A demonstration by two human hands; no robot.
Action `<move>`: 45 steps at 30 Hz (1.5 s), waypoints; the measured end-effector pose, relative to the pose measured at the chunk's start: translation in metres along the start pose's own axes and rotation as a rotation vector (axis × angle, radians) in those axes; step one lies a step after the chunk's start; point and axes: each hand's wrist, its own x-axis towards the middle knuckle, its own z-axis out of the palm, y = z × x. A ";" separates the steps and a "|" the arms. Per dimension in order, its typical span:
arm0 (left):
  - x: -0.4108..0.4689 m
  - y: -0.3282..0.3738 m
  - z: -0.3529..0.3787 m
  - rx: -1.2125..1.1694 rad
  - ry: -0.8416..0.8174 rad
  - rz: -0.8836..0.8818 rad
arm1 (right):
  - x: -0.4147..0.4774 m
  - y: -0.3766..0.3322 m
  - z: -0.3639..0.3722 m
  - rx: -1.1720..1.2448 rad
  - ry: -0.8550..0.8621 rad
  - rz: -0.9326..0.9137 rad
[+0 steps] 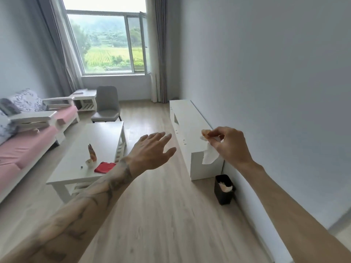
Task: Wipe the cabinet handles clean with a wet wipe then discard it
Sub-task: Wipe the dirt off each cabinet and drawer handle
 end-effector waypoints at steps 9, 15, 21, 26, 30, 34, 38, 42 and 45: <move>0.212 -0.169 0.034 0.027 0.001 0.032 | 0.203 0.044 0.152 -0.063 -0.011 0.020; 0.357 -0.258 0.044 0.007 -0.017 0.104 | 0.331 0.070 0.224 -0.091 0.014 0.111; 0.503 -0.327 0.070 -0.004 -0.029 0.157 | 0.456 0.123 0.300 -0.082 0.059 0.143; 0.627 -0.378 0.108 0.014 -0.071 0.180 | 0.552 0.198 0.367 -0.057 0.071 0.196; 0.737 -0.416 0.131 0.021 -0.118 0.191 | 0.638 0.253 0.410 -0.064 0.082 0.268; 0.830 -0.443 0.148 0.005 -0.154 0.231 | 0.713 0.291 0.443 -0.062 0.083 0.316; 0.927 -0.465 0.171 -0.007 -0.178 0.309 | 0.779 0.328 0.483 -0.095 0.114 0.384; 1.027 -0.490 0.204 -0.007 -0.185 0.426 | 0.832 0.367 0.527 -0.126 0.187 0.472; 1.095 -0.506 0.231 -0.012 -0.225 0.517 | 0.864 0.391 0.555 -0.152 0.236 0.572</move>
